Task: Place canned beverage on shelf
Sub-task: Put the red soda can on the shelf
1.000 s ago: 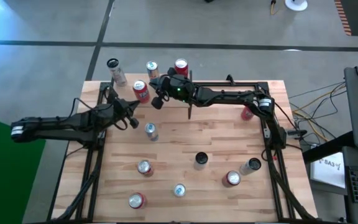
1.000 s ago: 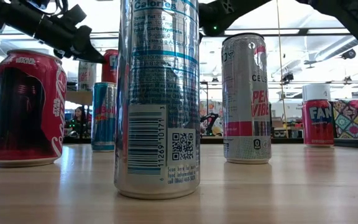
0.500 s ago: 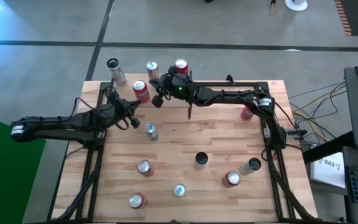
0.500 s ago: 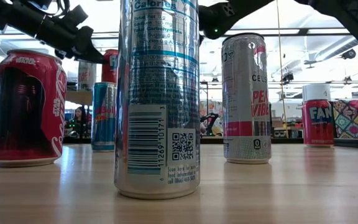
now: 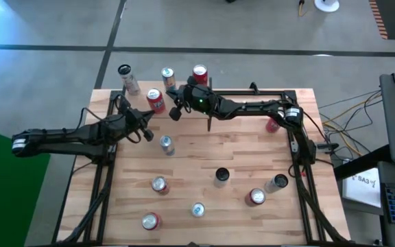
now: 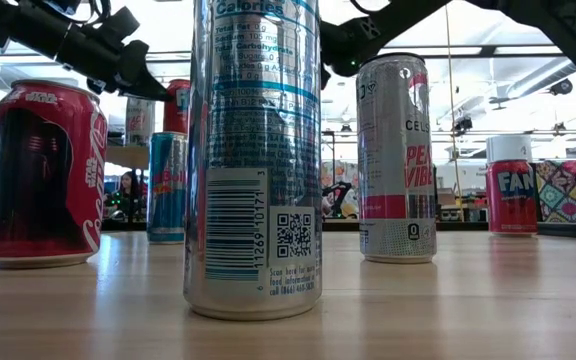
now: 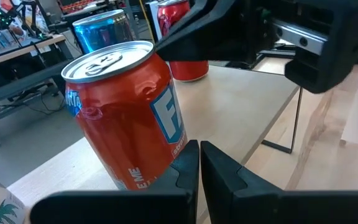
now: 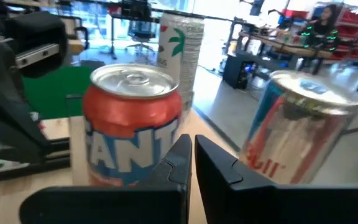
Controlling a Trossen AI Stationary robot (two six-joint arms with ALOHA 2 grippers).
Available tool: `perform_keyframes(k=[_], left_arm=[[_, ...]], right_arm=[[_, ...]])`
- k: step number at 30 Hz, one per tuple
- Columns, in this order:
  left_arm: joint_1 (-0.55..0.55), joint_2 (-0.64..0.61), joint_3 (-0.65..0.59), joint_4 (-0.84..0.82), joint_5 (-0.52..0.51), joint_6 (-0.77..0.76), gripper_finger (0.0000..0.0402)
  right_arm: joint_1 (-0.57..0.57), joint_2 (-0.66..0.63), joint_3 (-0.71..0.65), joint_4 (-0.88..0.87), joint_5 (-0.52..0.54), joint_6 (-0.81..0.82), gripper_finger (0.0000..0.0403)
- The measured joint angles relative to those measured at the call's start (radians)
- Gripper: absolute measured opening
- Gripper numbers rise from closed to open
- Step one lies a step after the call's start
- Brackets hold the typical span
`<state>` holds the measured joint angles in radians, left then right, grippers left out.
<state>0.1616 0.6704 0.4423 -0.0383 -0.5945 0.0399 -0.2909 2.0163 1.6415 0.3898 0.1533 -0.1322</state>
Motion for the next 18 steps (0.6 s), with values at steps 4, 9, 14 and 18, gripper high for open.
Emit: perform_keyframes(k=[4, 9, 14, 18], left_arm=[[0.0, 0.0, 0.0, 0.0, 0.0, 0.0, 0.0], [0.0, -0.001, 0.0, 0.0, 0.0, 0.0, 0.0], [-0.001, -0.011, 0.0, -0.003, 0.0, -0.003, 0.0], [-0.002, -0.029, 0.0, -0.025, 0.0, -0.013, 0.0]], right_arm=[[0.0, 0.0, -0.023, 0.044, -0.021, 0.009, 0.0012], [-0.004, 0.019, -0.021, 0.094, -0.023, 0.021, 0.0012], [-0.005, 0.081, 0.006, 0.077, -0.001, 0.005, 0.0012], [-0.005, 0.096, 0.022, 0.09, 0.003, 0.006, 0.0012]])
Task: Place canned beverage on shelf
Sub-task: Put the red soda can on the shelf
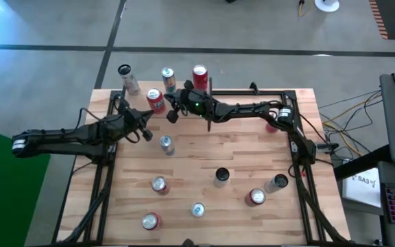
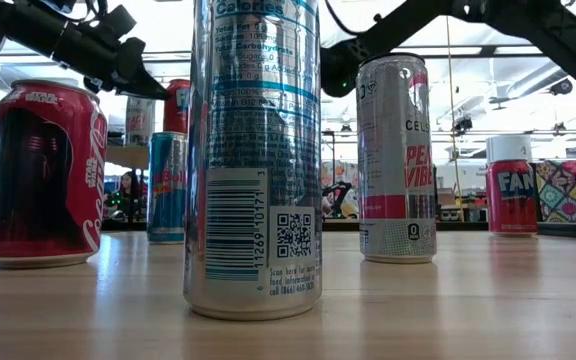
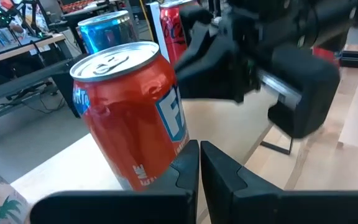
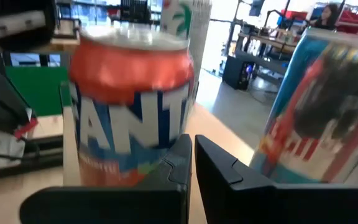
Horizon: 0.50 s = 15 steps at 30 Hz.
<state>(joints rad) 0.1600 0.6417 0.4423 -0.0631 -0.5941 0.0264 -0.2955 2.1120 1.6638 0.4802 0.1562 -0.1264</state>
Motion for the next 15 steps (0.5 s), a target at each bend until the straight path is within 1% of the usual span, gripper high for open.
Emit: perform_keyframes(k=[5, 8, 11, 15], left_arm=[[0.001, -0.011, 0.0, -0.016, -0.001, 0.005, 0.0], [0.001, -0.009, 0.0, -0.017, -0.004, 0.014, 0.0], [0.002, 0.001, 0.0, -0.018, -0.043, 0.016, 0.0], [0.003, 0.013, 0.0, -0.015, -0.051, 0.02, 0.0]], right_arm=[[0.0, -0.001, 0.001, -0.005, 0.0, -0.008, 0.0012], [0.001, -0.001, 0.001, -0.002, -0.025, -0.005, 0.0012], [0.007, -0.002, 0.001, -0.003, -0.03, -0.005, 0.0012], [0.019, -0.002, 0.001, -0.005, -0.033, -0.005, 0.0012]])
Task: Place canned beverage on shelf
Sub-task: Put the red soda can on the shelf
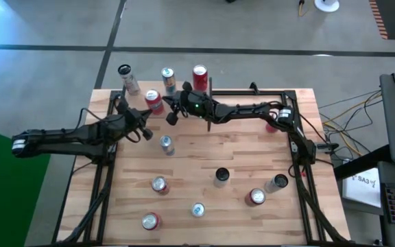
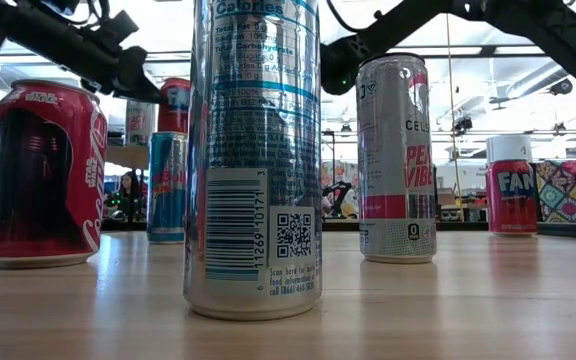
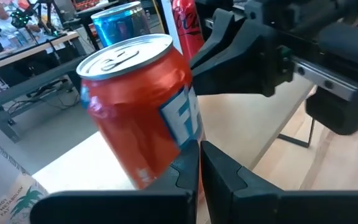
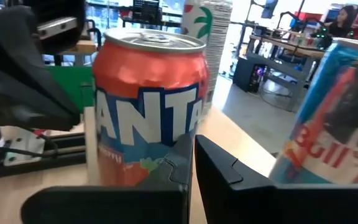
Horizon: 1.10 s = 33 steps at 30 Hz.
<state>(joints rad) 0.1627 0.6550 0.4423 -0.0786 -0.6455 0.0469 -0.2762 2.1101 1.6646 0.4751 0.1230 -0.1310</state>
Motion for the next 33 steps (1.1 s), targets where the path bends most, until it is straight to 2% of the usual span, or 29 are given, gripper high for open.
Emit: perform_keyframes(k=[7, 20, 28, 33], left_arm=[[0.005, 0.003, 0.0, 0.001, -0.076, -0.002, 0.0], [0.004, -0.015, 0.0, -0.004, -0.078, -0.042, 0.0], [-0.006, -0.047, 0.043, -0.135, -0.063, -0.147, 0.0], [-0.008, -0.047, 0.081, -0.141, 0.037, -0.171, 0.0]], right_arm=[[0.016, 0.0, 0.0, -0.009, 0.002, -0.003, 0.0012], [0.03, -0.006, 0.0, -0.061, 0.007, -0.027, 0.0012], [0.027, -0.083, 0.0, -0.204, 0.008, -0.044, 0.0012], [0.028, -0.163, 0.0, -0.36, 0.009, -0.079, 0.0012]])
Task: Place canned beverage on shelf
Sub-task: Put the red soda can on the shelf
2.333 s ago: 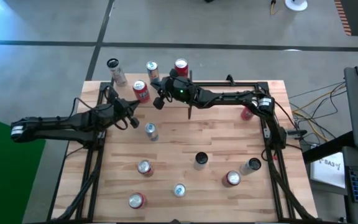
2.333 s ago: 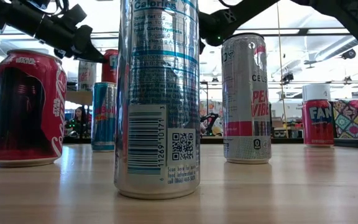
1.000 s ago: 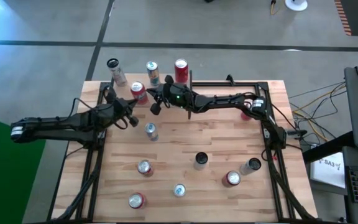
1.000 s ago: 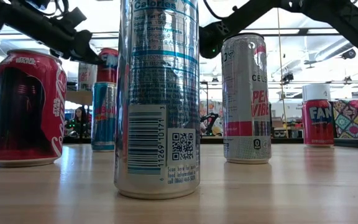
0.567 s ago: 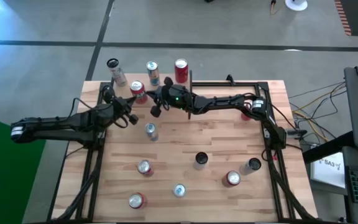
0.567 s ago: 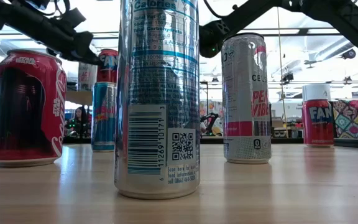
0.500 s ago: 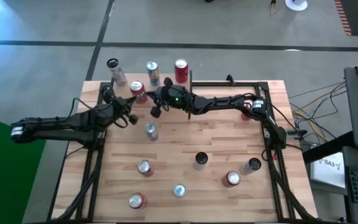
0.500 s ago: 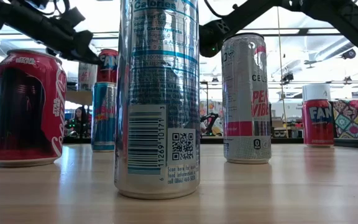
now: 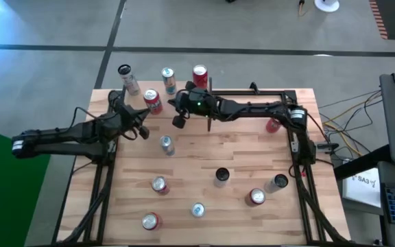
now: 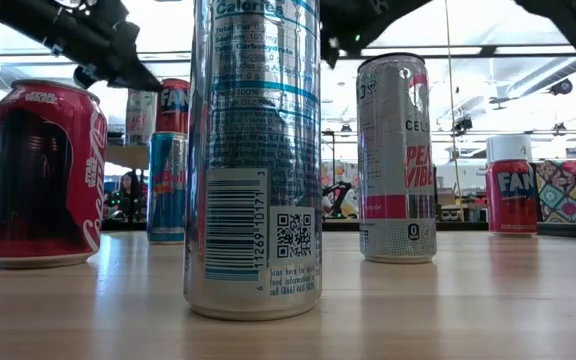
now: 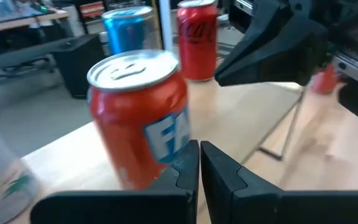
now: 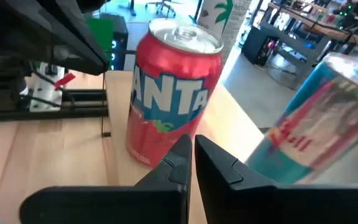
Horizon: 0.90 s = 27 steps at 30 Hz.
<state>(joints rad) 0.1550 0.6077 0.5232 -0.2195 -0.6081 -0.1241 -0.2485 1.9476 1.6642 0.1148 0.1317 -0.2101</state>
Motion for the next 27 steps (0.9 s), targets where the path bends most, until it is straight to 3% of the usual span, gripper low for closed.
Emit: perform_keyframes(k=[12, 24, 27], left_arm=[[-0.065, 0.04, 0.073, 0.057, 0.046, -0.017, 0.0], [-0.083, 0.16, 0.22, 0.034, 0.039, 0.062, 0.0], [-0.083, 0.189, 0.278, -0.009, -0.028, 0.108, 0.0]], right_arm=[[0.0, -0.186, -0.038, -0.277, -0.001, -0.072, 0.0012], [0.007, -0.352, -0.283, -0.17, -0.009, -0.052, 0.0012], [0.007, -0.381, -0.332, -0.125, -0.009, -0.036, 0.0012]])
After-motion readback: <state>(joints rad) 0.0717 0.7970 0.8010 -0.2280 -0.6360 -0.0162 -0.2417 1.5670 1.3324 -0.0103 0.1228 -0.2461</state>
